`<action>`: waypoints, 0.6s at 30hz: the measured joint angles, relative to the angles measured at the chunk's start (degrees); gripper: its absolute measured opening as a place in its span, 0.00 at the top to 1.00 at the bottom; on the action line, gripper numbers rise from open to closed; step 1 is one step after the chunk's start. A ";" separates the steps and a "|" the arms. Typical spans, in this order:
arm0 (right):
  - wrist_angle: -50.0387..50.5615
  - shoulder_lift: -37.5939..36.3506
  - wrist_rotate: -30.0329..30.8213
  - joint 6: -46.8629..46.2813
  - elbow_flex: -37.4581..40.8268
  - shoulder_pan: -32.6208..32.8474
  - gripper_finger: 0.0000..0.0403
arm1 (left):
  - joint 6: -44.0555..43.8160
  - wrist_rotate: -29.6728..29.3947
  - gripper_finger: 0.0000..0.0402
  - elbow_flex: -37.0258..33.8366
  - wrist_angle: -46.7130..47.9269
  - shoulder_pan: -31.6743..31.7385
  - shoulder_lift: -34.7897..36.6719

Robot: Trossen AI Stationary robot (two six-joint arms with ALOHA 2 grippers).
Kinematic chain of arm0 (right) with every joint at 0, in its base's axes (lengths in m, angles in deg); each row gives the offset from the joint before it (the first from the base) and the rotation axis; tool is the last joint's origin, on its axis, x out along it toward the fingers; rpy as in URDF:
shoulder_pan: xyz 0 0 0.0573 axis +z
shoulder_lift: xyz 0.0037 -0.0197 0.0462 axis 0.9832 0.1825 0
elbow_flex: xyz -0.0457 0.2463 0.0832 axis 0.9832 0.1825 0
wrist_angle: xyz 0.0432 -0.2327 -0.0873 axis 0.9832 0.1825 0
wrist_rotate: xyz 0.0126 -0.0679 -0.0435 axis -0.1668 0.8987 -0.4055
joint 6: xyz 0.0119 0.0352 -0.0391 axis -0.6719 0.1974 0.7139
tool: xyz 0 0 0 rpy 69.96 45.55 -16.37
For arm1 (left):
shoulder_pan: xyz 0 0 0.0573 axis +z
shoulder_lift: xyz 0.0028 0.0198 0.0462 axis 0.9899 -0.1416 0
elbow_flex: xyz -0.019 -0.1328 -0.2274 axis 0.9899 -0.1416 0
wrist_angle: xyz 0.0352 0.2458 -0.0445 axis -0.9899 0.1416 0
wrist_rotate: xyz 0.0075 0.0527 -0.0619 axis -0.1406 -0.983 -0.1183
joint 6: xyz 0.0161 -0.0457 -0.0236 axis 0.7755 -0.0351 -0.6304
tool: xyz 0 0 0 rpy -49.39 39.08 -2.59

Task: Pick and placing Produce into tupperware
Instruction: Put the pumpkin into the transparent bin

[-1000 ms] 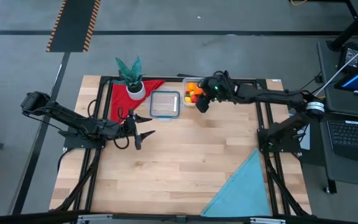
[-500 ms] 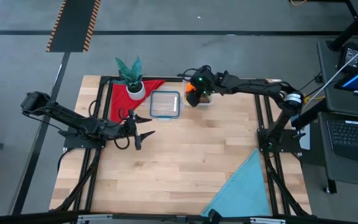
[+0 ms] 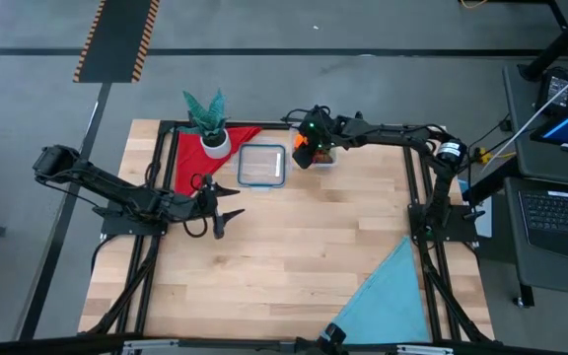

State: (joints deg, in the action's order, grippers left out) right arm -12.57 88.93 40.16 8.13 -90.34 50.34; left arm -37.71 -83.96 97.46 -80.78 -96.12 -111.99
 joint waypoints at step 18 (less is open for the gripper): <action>-2.04 1.47 -0.05 -0.06 0.02 0.11 0.36 | 0.00 0.00 0.35 0.00 0.04 0.00 0.00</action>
State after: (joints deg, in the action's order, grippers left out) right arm -14.61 90.39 40.11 8.07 -90.32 50.45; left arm -37.71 -83.96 97.46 -80.74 -96.12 -111.99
